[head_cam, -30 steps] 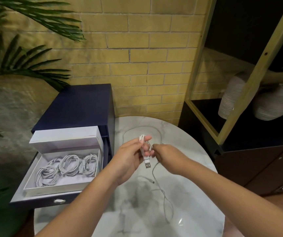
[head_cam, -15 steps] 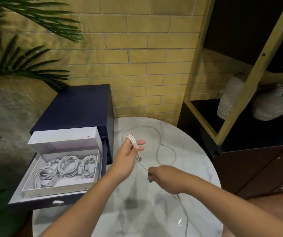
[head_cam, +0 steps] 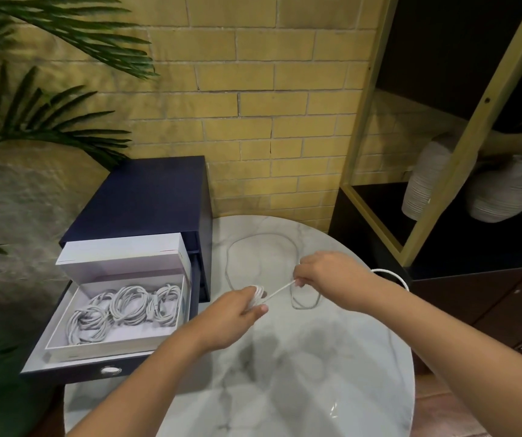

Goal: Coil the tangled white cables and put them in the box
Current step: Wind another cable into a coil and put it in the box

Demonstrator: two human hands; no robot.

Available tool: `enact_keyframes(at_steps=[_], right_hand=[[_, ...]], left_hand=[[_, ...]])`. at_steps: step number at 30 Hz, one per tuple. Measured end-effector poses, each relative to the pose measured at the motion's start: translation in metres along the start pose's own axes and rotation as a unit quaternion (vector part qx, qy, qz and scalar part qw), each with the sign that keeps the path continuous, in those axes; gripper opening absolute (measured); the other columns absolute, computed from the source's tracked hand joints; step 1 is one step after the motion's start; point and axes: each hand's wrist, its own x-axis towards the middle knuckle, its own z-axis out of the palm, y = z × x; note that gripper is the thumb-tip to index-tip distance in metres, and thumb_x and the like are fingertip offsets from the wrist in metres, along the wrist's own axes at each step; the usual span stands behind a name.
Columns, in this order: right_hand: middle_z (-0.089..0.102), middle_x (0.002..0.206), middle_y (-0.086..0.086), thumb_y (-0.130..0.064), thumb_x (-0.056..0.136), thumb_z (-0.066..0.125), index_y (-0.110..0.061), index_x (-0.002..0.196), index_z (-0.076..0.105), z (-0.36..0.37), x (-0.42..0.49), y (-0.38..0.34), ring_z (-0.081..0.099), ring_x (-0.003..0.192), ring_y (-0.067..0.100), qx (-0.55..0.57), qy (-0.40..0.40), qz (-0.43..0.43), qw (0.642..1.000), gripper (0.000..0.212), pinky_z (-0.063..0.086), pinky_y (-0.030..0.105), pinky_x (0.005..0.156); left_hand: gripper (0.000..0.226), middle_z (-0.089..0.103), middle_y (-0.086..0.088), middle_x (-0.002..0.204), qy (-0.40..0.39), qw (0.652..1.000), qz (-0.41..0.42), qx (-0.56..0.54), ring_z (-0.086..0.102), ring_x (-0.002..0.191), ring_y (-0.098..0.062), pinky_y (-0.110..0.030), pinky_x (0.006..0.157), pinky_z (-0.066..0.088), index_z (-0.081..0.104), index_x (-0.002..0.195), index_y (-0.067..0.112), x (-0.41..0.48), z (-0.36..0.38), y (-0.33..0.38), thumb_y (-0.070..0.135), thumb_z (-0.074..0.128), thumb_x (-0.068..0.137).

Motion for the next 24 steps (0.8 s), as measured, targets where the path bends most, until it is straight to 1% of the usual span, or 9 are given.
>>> enact_keyframes(at_steps=[2, 5, 8, 10, 12, 14, 16, 20, 24], right_hand=[[0.055, 0.098, -0.004, -0.018, 0.094, 0.058, -0.025, 0.107, 0.066, 0.002, 0.001, 0.002, 0.049, 0.093, 0.019, -0.026, 0.036, -0.020, 0.999, 0.017, 0.044, 0.033, 0.077], [0.049, 0.096, 0.001, -0.012, 0.089, 0.063, -0.019, 0.110, 0.068, 0.001, 0.001, 0.002, 0.046, 0.090, 0.021, -0.053, 0.064, -0.019, 0.996, 0.023, 0.041, 0.033, 0.075], [0.050, 0.103, 0.002, -0.010, 0.093, 0.057, -0.015, 0.119, 0.064, 0.006, 0.001, 0.005, 0.052, 0.083, 0.020, -0.001, 0.035, 0.033, 0.999, 0.027, 0.043, 0.029, 0.069], [0.051, 0.105, 0.001, -0.011, 0.095, 0.054, -0.015, 0.119, 0.065, 0.014, 0.001, 0.007, 0.057, 0.084, 0.019, 0.050, 0.031, 0.060, 0.996, 0.026, 0.049, 0.030, 0.073], [0.051, 0.104, 0.000, -0.015, 0.097, 0.053, -0.012, 0.115, 0.067, 0.021, 0.002, 0.008, 0.057, 0.087, 0.019, 0.105, 0.040, 0.071, 0.991, 0.023, 0.049, 0.029, 0.077], [0.052, 0.105, -0.001, -0.017, 0.098, 0.051, -0.010, 0.108, 0.068, 0.023, 0.003, 0.007, 0.054, 0.091, 0.017, 0.164, 0.038, 0.084, 0.982, 0.021, 0.041, 0.020, 0.079], [0.051, 0.099, -0.005, -0.018, 0.100, 0.047, -0.014, 0.097, 0.067, 0.022, 0.002, 0.006, 0.050, 0.089, 0.012, 0.223, 0.013, 0.107, 0.969, 0.021, 0.032, 0.010, 0.074], [0.057, 0.075, -0.006, -0.028, 0.102, 0.040, -0.021, 0.080, 0.058, 0.026, -0.003, 0.003, 0.051, 0.070, 0.009, 0.321, -0.016, 0.154, 0.934, 0.029, 0.036, 0.015, 0.062], [0.049, 0.067, -0.008, -0.035, 0.102, 0.039, -0.020, 0.078, 0.059, 0.033, -0.004, -0.009, 0.046, 0.062, 0.008, 0.268, 0.004, 0.154, 0.951, 0.034, 0.036, 0.024, 0.060]], left_hand=[[0.026, 0.051, 0.005, 0.077, -0.001, 0.999, -0.005, -0.043, 0.048, 0.071, -0.014, -0.034, 0.070, 0.046, 0.056, 0.095, 0.022, -0.002, -0.001, 0.006, 0.041, 0.040, 0.100], [0.030, 0.053, 0.007, 0.079, 0.014, 0.988, -0.017, -0.150, 0.049, 0.072, -0.010, -0.016, 0.064, 0.041, 0.064, 0.104, 0.022, -0.005, -0.002, 0.017, 0.036, 0.038, 0.102], [0.034, 0.050, 0.011, 0.066, 0.036, 0.960, -0.037, -0.276, 0.048, 0.073, -0.014, -0.004, 0.049, 0.036, 0.065, 0.104, 0.005, -0.008, -0.005, 0.029, 0.023, 0.037, 0.104], [0.034, 0.040, 0.006, 0.062, 0.028, 0.944, -0.044, -0.325, 0.045, 0.069, -0.015, -0.004, 0.049, 0.037, 0.066, 0.102, 0.004, -0.009, -0.007, 0.034, 0.020, 0.036, 0.104], [0.034, 0.035, 0.008, 0.057, 0.013, 0.934, -0.036, -0.356, 0.041, 0.058, -0.009, -0.011, 0.060, 0.042, 0.067, 0.097, 0.010, -0.008, -0.008, 0.038, 0.022, 0.036, 0.104], [0.035, 0.035, 0.012, 0.051, 0.009, 0.924, -0.037, -0.379, 0.041, 0.050, -0.005, -0.017, 0.065, 0.043, 0.066, 0.093, 0.008, -0.007, -0.009, 0.039, 0.022, 0.036, 0.104], [0.036, 0.036, 0.010, 0.049, 0.014, 0.910, -0.035, -0.412, 0.036, 0.047, -0.005, -0.018, 0.065, 0.047, 0.062, 0.092, 0.001, -0.006, -0.010, 0.040, 0.020, 0.034, 0.104], [0.035, 0.028, 0.005, 0.052, 0.025, 0.871, -0.026, -0.490, 0.031, 0.046, -0.009, -0.024, 0.071, 0.051, 0.065, 0.098, 0.002, -0.006, -0.012, 0.044, 0.018, 0.034, 0.104], [0.031, 0.035, 0.003, 0.059, 0.031, 0.822, -0.005, -0.568, 0.037, 0.052, -0.011, -0.026, 0.078, 0.052, 0.061, 0.113, -0.001, -0.005, -0.013, 0.052, 0.013, 0.035, 0.102]])
